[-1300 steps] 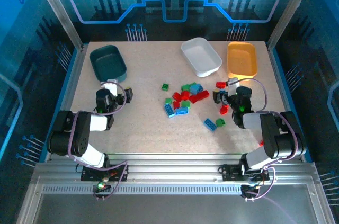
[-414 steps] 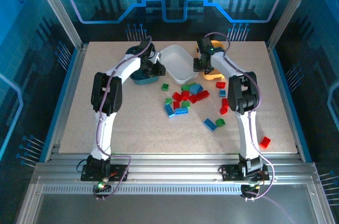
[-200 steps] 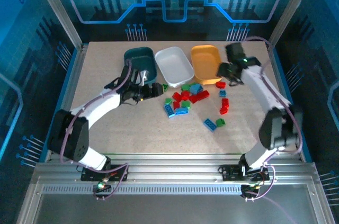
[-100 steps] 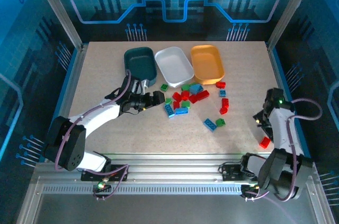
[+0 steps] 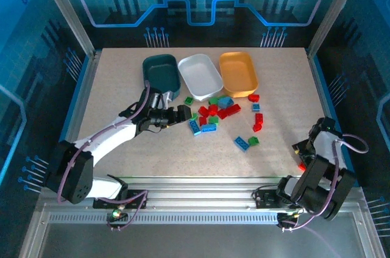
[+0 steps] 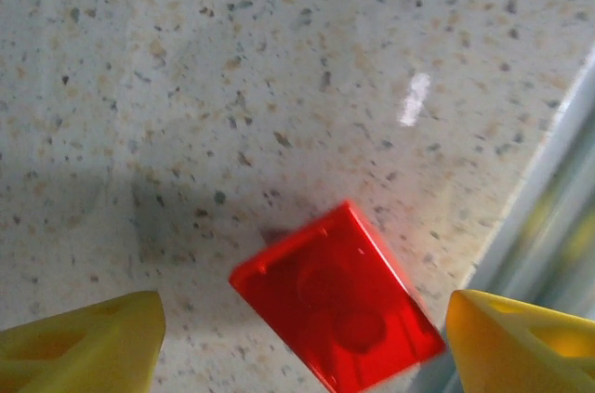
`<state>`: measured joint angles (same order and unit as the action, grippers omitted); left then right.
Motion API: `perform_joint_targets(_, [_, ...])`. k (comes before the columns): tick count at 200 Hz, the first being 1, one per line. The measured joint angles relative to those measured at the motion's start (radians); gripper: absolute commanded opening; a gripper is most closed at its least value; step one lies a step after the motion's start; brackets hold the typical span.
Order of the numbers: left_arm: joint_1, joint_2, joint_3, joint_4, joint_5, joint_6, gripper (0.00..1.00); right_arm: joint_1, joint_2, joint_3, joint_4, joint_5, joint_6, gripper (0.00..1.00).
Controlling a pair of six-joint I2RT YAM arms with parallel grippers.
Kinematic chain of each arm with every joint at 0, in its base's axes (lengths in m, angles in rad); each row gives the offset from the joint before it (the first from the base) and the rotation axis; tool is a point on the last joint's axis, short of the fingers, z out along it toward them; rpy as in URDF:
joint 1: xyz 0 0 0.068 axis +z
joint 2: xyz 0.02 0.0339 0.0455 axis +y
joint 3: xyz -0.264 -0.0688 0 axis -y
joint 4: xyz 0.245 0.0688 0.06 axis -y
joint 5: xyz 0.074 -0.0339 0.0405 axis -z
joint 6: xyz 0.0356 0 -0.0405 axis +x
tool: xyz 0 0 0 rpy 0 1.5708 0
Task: Sort the legos into containers by color
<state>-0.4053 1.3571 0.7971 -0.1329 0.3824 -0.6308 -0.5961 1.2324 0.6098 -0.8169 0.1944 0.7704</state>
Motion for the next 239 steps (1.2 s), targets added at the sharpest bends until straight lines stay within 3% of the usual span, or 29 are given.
perform_joint_targets(44, [-0.004,-0.001,0.000,-0.022,-0.004,0.000,0.91,-0.008,0.069,0.001,0.085,-0.058,-0.031,0.62])
perform_joint_targets(81, [-0.005,-0.001,0.005,-0.043,-0.011,0.000,0.90,-0.005,0.075,0.001,0.137,-0.083,-0.039,0.59])
perform_joint_targets(157, [-0.005,-0.001,0.027,-0.064,-0.011,0.000,0.87,0.005,0.115,0.026,0.118,-0.068,-0.066,0.38])
perform_joint_targets(198, [-0.005,-0.001,0.038,-0.073,-0.013,0.001,0.86,0.029,0.116,0.032,0.121,-0.061,-0.074,0.33])
perform_joint_targets(239, [-0.005,-0.001,0.046,-0.082,-0.030,0.004,0.86,0.119,0.110,0.035,0.163,-0.077,-0.077,0.31])
